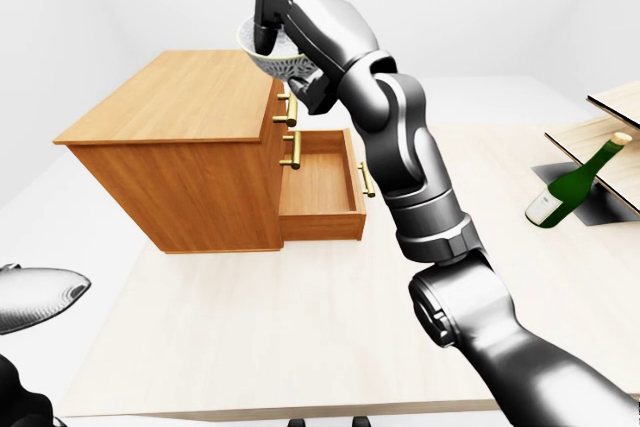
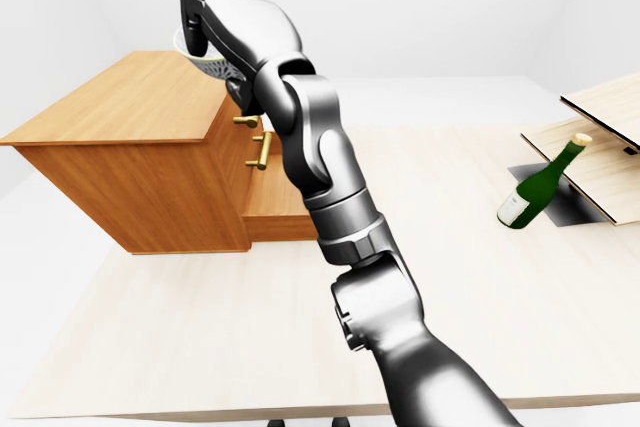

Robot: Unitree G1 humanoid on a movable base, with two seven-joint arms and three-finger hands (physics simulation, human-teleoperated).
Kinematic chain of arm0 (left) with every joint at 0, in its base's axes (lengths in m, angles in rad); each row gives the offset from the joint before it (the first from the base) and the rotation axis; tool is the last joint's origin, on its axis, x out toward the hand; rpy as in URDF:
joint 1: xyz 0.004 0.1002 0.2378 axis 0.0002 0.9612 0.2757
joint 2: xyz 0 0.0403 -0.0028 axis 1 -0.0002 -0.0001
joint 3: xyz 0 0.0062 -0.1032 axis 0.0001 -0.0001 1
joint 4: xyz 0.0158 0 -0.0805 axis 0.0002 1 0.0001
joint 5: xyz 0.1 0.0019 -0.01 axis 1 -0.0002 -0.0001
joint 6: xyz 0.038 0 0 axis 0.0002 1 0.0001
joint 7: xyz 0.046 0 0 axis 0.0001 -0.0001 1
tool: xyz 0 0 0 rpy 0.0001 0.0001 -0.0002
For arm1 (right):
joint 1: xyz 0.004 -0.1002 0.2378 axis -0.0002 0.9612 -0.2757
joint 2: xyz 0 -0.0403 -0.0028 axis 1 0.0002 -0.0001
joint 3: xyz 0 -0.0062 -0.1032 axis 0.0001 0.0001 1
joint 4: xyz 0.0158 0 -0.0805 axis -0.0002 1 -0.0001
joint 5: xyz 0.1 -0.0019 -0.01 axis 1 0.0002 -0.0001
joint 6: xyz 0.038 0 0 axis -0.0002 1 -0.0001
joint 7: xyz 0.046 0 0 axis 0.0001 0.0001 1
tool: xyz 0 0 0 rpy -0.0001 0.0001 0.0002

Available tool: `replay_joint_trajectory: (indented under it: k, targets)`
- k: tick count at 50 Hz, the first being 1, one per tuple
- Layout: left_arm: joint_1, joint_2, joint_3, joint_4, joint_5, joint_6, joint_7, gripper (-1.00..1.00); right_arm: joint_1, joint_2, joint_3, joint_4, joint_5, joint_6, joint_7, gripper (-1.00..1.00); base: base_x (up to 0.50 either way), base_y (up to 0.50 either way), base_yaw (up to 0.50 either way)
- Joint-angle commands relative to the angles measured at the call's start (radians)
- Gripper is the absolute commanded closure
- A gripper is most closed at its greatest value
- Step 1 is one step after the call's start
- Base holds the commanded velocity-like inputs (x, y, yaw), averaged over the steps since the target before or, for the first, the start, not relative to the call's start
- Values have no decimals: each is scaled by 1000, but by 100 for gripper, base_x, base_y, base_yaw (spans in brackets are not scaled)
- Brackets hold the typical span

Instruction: Put the bowl on top of the cabinet.

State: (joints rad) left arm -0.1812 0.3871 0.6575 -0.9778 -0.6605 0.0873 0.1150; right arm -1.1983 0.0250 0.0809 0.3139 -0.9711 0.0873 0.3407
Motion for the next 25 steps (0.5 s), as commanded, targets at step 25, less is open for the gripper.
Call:
replay_joint_trajectory:
  k: [25]
  targets:
    - [0, 7, 4, -2, -20, 0, 12, -100, -84, 84, 19, 168, 22, 0, -97, 100, 0, 0, 0]
